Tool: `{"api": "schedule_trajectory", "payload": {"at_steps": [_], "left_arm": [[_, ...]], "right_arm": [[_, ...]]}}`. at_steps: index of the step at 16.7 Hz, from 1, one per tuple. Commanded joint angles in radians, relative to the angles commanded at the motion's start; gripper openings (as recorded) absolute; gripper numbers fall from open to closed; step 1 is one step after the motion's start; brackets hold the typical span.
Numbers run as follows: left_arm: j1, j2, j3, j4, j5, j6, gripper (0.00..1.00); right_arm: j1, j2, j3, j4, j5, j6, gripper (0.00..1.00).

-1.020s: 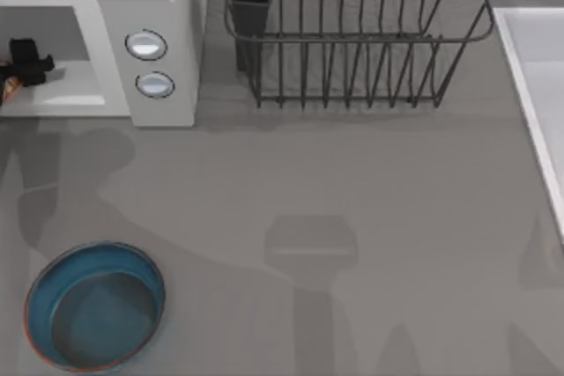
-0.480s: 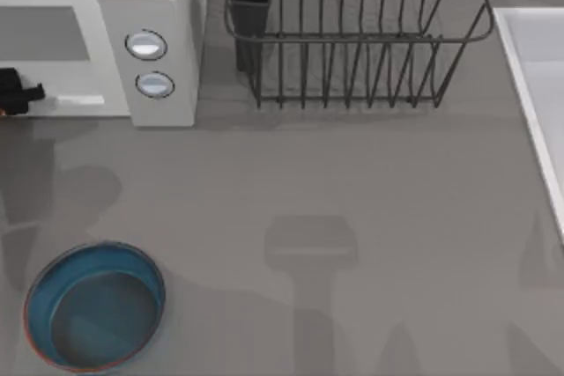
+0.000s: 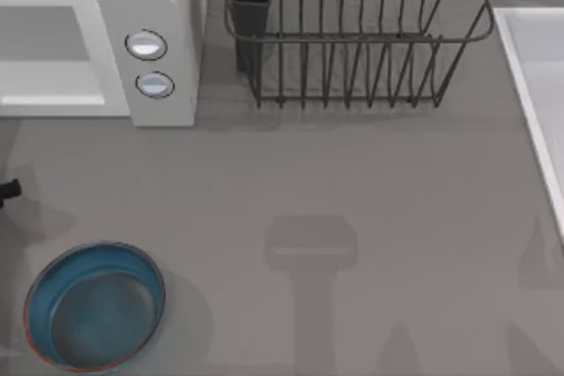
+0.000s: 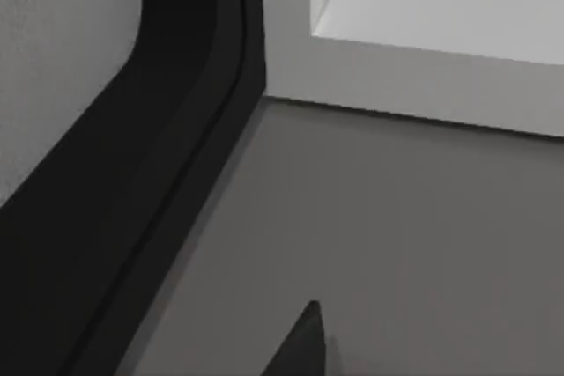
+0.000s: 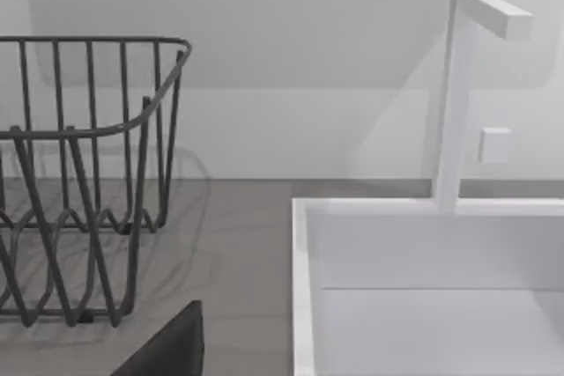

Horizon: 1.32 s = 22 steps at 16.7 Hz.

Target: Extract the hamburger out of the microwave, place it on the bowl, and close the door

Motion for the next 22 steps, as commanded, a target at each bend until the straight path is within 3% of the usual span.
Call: {"api": "schedule_trajectory", "payload": {"at_steps": [4, 10, 22], "left_arm": [[0.018, -0.033, -0.08, 0.07, 0.017, 0.005, 0.0], [0.012, -0.065, -0.071, 0.035, 0.014, 0.007, 0.0], [0.014, -0.609, -0.029, -0.563, 0.008, 0.007, 0.0]], "right_arm": [[0.0, 0.0, 0.0, 0.0, 0.0, 0.0, 1.0], [0.0, 0.0, 0.0, 0.0, 0.0, 0.0, 1.0], [0.0, 0.0, 0.0, 0.0, 0.0, 0.0, 1.0]]}}
